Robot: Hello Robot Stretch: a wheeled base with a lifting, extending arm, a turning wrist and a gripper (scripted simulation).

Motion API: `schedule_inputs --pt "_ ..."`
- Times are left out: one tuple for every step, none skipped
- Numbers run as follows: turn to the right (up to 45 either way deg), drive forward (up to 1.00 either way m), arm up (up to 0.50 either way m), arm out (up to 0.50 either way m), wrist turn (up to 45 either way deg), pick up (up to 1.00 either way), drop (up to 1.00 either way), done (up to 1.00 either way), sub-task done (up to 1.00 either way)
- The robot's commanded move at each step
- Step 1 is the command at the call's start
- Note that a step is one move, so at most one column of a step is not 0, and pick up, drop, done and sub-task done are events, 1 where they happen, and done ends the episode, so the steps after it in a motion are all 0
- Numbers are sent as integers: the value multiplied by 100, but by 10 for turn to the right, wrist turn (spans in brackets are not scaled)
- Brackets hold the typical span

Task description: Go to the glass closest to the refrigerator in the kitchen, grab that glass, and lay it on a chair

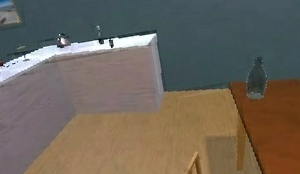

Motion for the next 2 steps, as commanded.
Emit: schedule_inputs --pt "450 0 0 0 0 0 0 0 0" --pt "450 0 0 0 0 0 0 0 0"
